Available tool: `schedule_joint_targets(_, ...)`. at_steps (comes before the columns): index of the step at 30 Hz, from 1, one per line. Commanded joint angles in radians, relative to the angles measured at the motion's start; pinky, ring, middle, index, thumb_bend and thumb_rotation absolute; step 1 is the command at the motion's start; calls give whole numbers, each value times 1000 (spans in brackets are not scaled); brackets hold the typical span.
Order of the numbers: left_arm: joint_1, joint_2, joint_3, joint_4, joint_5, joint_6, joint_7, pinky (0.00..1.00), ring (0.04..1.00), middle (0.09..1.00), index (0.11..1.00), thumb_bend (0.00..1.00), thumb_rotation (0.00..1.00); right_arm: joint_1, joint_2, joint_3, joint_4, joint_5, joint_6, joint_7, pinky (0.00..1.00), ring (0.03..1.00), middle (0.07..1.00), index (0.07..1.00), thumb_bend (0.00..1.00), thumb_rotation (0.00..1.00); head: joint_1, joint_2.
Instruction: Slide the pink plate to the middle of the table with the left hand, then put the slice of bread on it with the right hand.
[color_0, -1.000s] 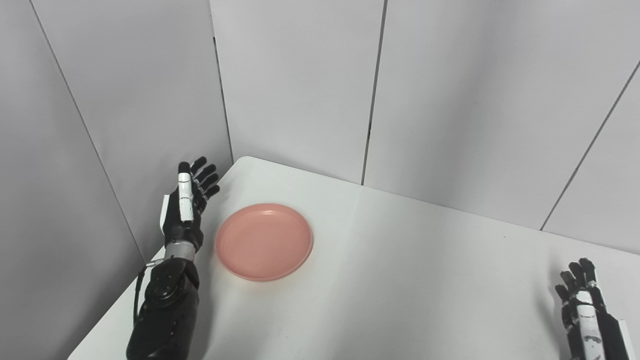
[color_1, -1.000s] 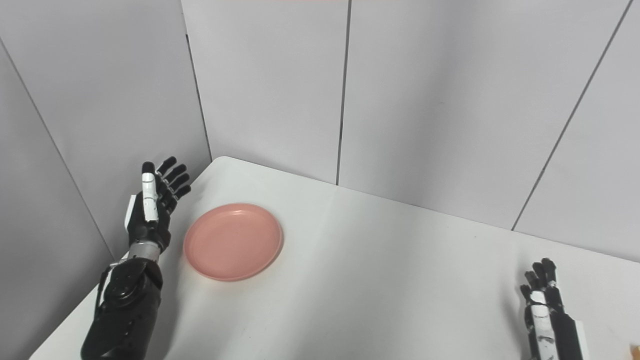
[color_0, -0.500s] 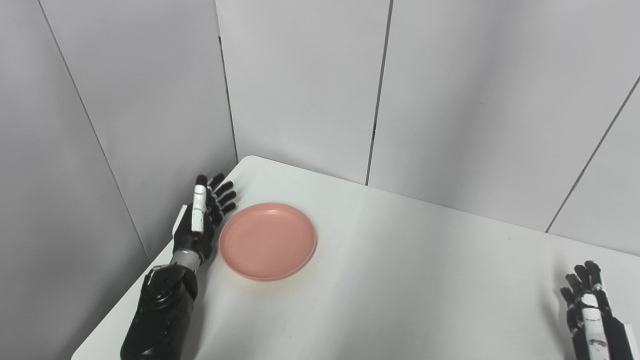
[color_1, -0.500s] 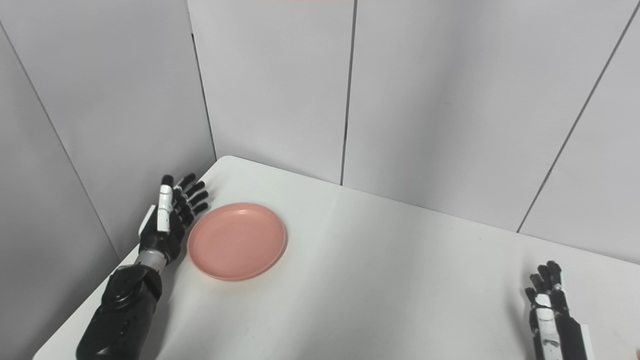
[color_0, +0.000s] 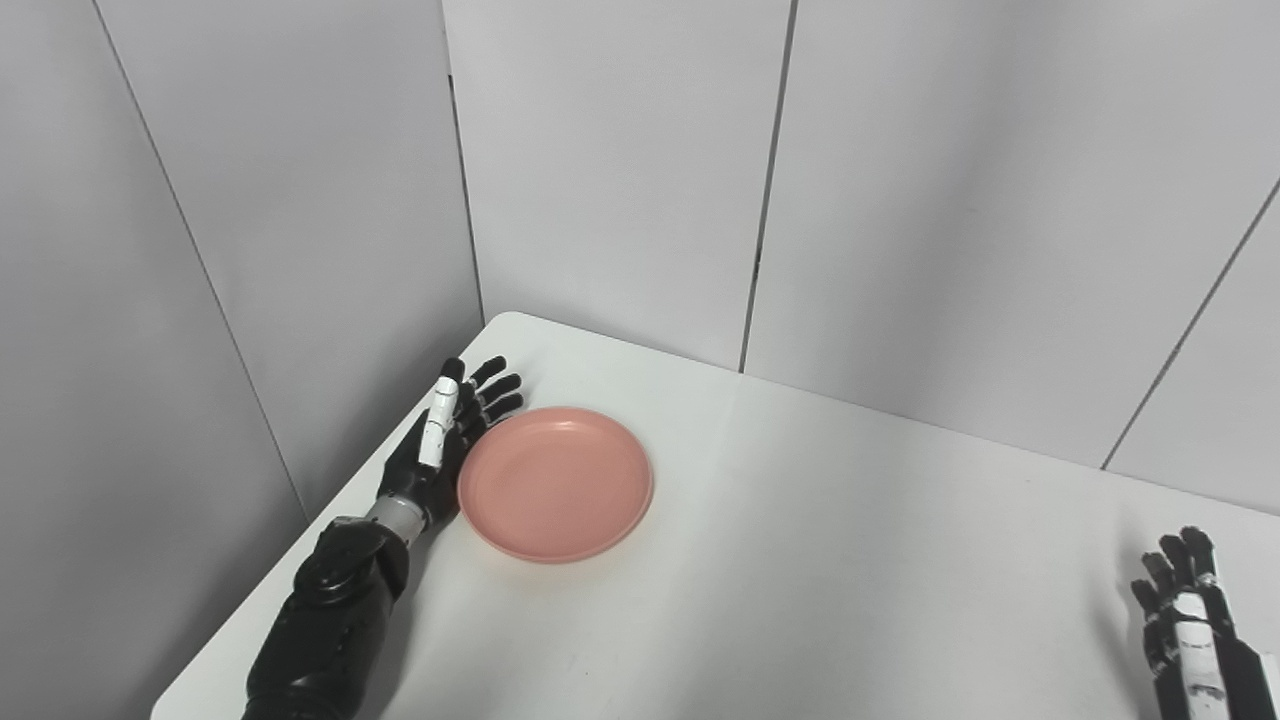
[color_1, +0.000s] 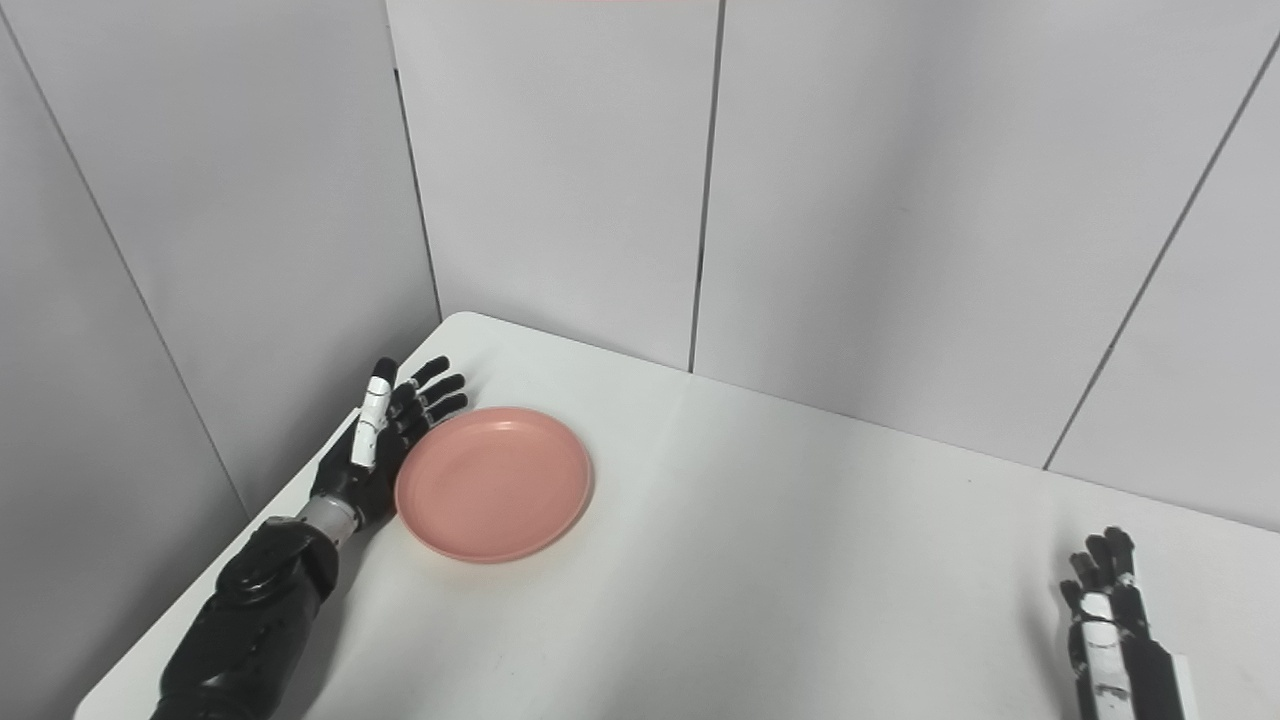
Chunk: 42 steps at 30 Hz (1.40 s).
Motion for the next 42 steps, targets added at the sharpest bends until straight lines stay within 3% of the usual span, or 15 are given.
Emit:
schedule_joint_targets(1,-22,-3,-15,-20,20,9,-2,894,899,898,892,887,1000,30,-3,-4,24,-2,-25,8,1000,991,1000,1000,725,806,-1,1)
schedule_joint_targets(13,-68,-121,-22,17,37,-87,60,951,942,939,924,867,973,30,-1,-5,25,-5,-29,8,1000,984,996,1000,717,809,-8,9)
schedule_joint_targets(19,-79,-166,-28,25,50,-93,86,961,950,944,926,838,970,33,0,-4,15,-8,-21,5,1000,984,999,1000,742,802,-13,11)
schedule_joint_targets(25,-87,-212,-35,38,56,-95,121,989,971,961,947,868,957,35,3,-4,10,-19,-14,-2,1000,989,1000,1000,746,808,-27,17)
schedule_joint_targets(42,-95,-306,-103,97,68,-96,86,1000,988,991,987,838,983,33,-2,11,-3,-23,-8,14,1000,1000,1000,1000,684,817,-59,31)
